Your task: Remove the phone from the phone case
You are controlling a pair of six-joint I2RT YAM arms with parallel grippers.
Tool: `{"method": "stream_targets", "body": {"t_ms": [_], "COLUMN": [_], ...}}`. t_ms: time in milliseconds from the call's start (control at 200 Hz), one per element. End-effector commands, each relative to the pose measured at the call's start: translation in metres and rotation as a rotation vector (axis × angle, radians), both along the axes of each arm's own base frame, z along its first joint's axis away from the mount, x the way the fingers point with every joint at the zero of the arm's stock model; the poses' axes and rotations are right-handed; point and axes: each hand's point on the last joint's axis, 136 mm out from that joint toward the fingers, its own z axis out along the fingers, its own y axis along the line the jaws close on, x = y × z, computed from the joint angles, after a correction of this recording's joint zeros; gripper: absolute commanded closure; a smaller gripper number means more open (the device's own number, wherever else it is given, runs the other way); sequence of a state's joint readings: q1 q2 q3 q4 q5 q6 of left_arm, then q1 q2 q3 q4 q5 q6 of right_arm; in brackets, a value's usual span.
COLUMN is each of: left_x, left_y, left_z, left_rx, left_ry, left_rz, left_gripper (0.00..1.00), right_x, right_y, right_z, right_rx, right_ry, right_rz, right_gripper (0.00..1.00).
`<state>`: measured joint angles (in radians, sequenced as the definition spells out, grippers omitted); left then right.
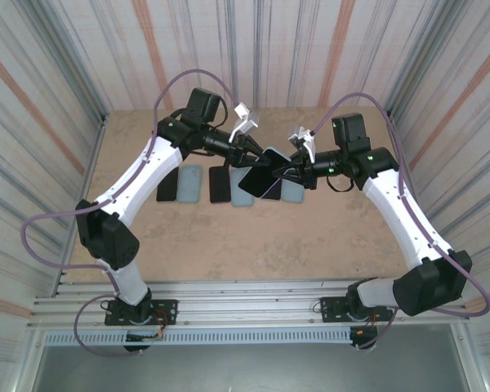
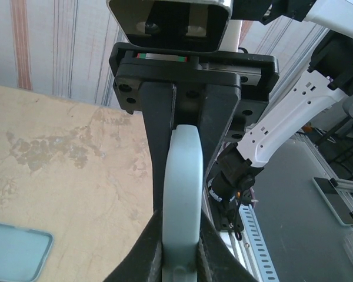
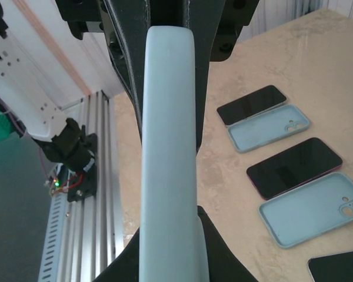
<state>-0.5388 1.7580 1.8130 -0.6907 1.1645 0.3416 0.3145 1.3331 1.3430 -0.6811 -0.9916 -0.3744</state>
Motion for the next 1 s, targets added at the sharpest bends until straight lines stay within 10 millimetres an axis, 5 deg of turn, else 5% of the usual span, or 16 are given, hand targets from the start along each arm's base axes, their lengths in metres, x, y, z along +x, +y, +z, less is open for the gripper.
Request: {"method": "stream_targets", "body": {"t_ms": [0,85,215,356,691,997], "left_x": [0.002,0.007,0.021,0.050,0.110,0.135], "left_y": [-0.004,-0.005,-0.005,-0.005,0.000,0.018], "left_z": [0.009,0.015,0.031,0.045,0.078,0.084], "left_rx": [-0.002,-0.026,-0.084,-0.160,-0.447,-0.729], "left_ry": [0.042,0.044,0.032,0.017,0.220,0.447], "left_rz": [0.018,0.032,0.088,0.247,0.696,0.911], "left_gripper": [0.94,0.95,0.96,0.97,0.98,0.98], "right_x": [-0.001,0.002,0.014,0.030,0.059,0.059], "right_y": [0.002,0.000,-0.012,-0.032,-0.066,-0.052], "right_z": [0.015,0.012,0.009,0.013,-0.002,-0.008], "right_rx": [0.011,0.004,0.023,0.141,0.570,0.817], "right_ry": [-0.109,-0.114,-0.109,-0.054,0.269,0.479], "right_rz": [0.010,-0.007,-0.084,-0.216,-0.650,-0.694], "right_gripper": [0.86,0.79,0.46,0.34,0.27,0.34]}}
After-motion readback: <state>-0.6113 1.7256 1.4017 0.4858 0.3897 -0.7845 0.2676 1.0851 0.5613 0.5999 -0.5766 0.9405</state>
